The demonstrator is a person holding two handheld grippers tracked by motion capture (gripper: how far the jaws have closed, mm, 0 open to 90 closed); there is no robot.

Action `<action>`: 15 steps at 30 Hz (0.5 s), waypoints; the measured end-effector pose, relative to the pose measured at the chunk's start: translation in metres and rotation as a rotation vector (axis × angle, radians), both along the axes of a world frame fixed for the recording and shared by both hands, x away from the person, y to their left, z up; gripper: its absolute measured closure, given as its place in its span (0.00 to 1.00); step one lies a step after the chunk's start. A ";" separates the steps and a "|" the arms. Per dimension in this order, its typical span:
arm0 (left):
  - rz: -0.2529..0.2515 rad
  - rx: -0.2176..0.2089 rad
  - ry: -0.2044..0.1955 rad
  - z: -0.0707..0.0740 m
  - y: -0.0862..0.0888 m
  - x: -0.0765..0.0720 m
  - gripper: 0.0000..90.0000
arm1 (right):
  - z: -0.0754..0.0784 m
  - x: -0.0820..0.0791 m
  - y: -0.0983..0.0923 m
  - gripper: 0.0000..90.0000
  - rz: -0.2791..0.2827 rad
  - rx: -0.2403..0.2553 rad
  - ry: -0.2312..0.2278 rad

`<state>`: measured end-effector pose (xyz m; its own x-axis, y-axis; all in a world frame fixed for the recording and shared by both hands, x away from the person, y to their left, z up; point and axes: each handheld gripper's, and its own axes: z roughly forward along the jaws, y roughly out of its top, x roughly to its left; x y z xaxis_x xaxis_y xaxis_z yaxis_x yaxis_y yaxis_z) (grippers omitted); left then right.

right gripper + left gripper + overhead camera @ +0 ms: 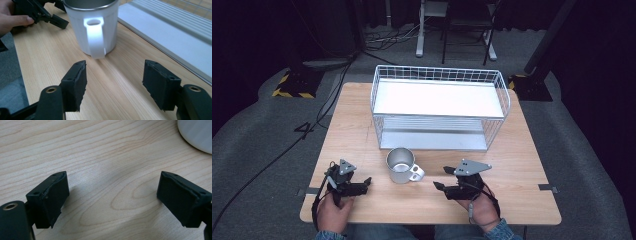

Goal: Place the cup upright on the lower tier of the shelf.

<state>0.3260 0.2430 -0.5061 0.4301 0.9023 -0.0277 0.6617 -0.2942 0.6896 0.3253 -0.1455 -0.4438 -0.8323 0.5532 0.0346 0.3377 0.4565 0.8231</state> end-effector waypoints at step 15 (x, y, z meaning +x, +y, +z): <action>-0.001 0.000 0.000 0.000 0.000 0.000 0.12 | 0.001 0.009 0.034 0.45 0.061 0.004 0.008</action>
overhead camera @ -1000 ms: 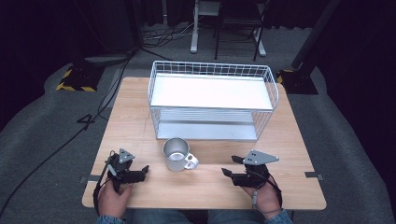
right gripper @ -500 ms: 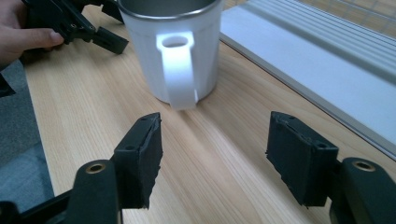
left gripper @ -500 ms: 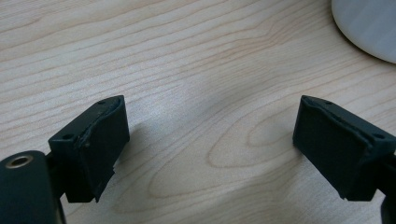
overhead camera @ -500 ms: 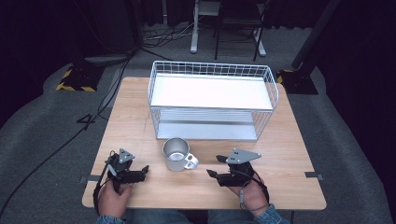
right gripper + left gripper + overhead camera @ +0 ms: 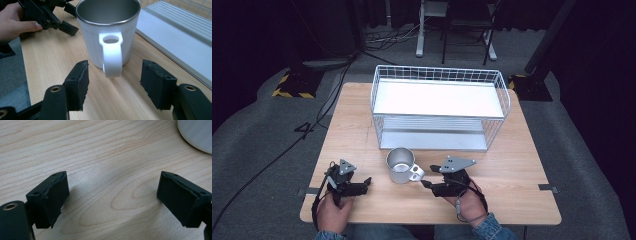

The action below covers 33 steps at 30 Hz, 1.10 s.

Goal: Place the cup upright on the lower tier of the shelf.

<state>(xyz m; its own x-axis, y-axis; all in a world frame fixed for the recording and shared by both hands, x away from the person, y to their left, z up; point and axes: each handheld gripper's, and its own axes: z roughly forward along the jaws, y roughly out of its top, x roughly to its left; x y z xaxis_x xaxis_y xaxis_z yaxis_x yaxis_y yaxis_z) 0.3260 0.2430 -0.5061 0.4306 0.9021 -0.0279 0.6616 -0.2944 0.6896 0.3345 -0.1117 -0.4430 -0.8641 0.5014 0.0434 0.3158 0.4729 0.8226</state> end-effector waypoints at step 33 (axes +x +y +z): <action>0.000 0.000 0.000 0.000 0.000 0.000 0.12 | -0.010 0.013 0.027 0.80 0.024 -0.012 -0.054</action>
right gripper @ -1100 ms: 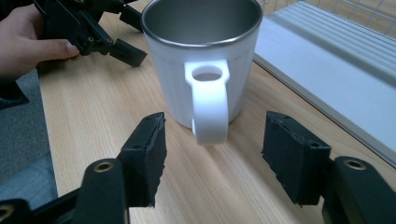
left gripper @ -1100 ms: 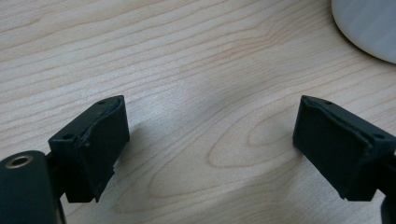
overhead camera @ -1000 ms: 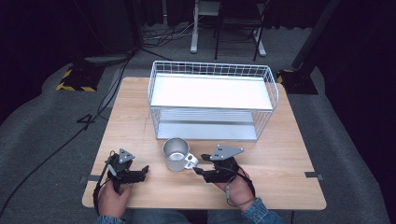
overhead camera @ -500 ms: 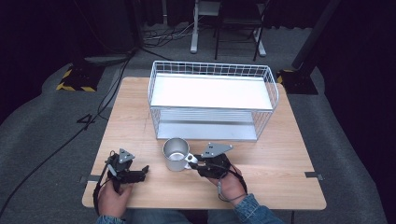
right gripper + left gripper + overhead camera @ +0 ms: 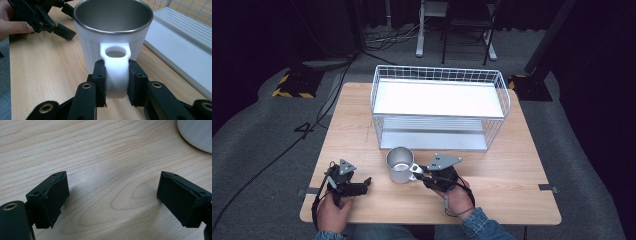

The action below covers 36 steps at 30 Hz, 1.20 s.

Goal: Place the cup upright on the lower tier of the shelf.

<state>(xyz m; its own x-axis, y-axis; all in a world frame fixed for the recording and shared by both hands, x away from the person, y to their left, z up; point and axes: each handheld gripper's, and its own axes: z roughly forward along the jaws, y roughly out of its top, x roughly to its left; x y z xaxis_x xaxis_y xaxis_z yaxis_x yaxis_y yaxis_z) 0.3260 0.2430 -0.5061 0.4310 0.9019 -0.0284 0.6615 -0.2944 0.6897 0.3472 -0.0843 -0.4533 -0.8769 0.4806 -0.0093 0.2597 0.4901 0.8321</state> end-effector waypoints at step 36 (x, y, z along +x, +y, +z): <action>0.002 0.000 0.003 0.000 0.000 0.000 0.12 | 0.034 0.031 -0.041 0.80 -0.181 0.097 -0.073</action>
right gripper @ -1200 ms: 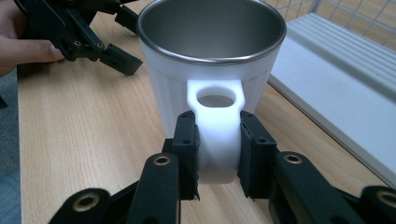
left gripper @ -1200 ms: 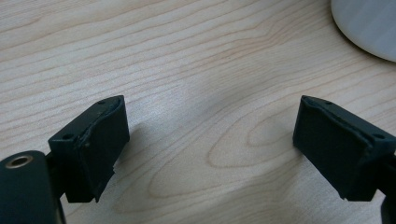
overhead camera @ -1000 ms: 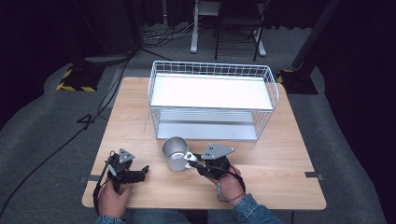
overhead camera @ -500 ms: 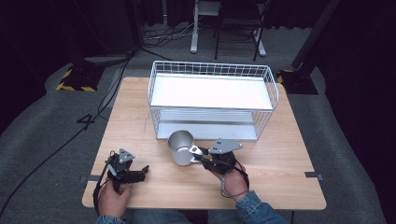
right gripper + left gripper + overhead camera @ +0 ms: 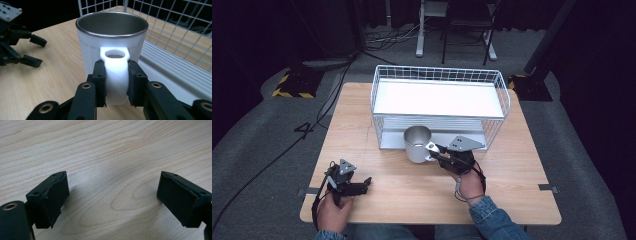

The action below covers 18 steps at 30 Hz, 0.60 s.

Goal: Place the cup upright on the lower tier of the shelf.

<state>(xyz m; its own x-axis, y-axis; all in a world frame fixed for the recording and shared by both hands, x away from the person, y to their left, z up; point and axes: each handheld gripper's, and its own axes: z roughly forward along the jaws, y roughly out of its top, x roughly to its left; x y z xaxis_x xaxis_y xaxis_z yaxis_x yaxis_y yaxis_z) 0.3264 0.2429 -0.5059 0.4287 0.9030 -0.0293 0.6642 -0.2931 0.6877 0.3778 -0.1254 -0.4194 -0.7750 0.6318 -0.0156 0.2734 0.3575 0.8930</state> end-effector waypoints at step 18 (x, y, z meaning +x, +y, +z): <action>0.001 -0.001 -0.004 0.000 0.000 0.001 0.12 | 0.008 0.032 -0.021 0.80 -0.146 0.028 -0.035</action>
